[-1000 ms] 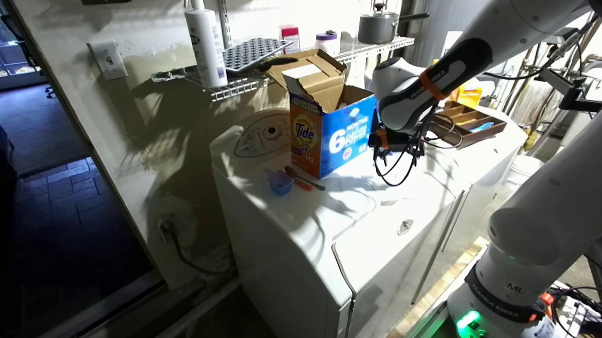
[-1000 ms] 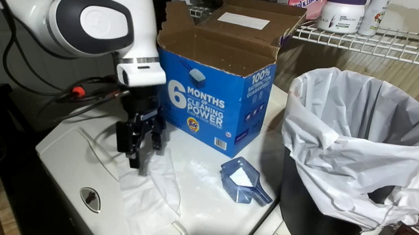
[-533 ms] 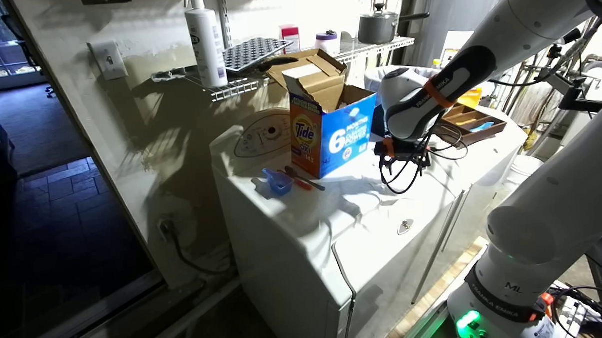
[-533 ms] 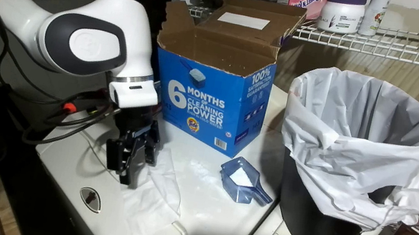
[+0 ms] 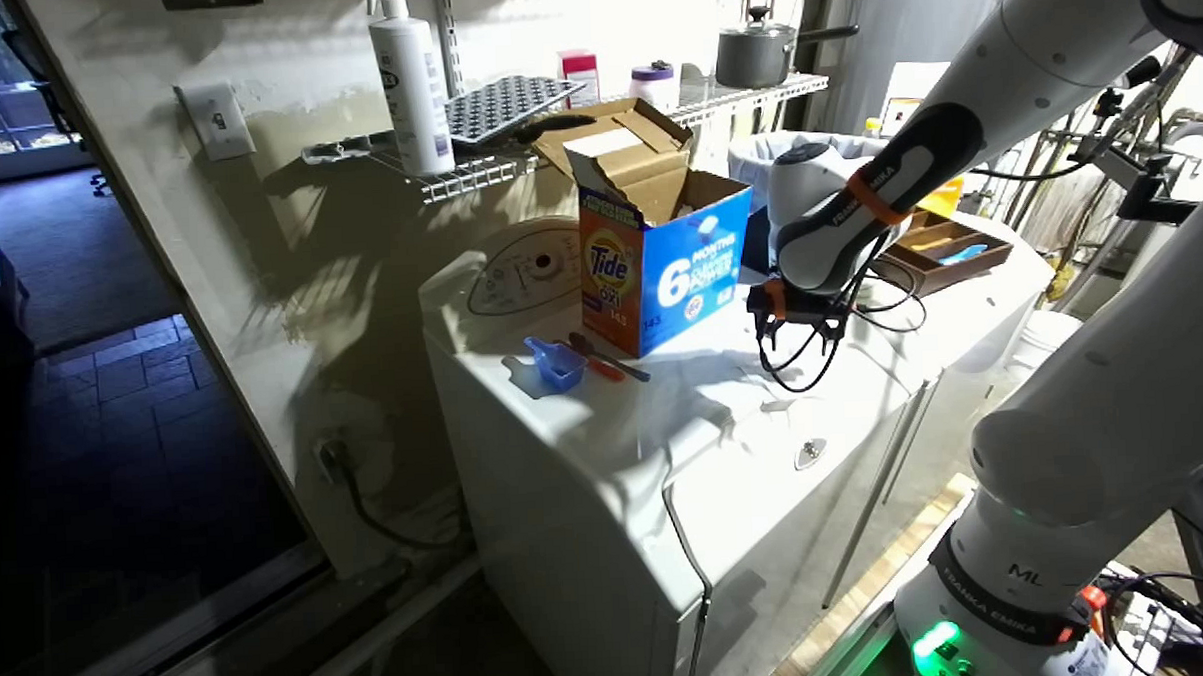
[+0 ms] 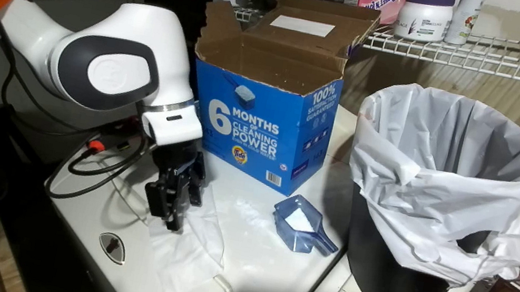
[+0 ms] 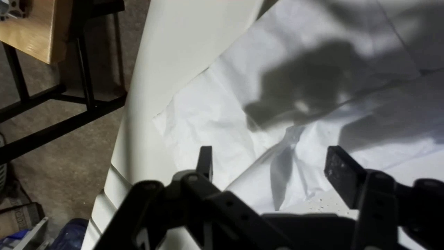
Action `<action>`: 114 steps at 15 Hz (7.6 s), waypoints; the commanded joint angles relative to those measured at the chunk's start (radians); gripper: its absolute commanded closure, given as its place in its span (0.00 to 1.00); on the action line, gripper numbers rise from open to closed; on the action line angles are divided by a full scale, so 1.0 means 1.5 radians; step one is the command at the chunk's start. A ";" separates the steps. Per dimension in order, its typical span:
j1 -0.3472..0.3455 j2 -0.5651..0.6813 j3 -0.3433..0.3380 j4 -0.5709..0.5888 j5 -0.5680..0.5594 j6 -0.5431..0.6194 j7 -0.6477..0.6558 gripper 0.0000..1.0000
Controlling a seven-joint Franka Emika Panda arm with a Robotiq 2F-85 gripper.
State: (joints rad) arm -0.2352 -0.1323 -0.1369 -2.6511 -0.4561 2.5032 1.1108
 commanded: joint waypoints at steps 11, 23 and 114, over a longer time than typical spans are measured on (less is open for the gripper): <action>-0.009 0.021 -0.003 0.029 -0.006 0.069 -0.005 1.00; -0.010 0.097 -0.010 0.121 -0.131 0.138 0.110 1.00; 0.132 0.245 -0.077 0.211 -0.089 0.086 -0.044 1.00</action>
State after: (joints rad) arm -0.0701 0.2662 -0.2585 -2.3145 -0.6326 2.7000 1.0705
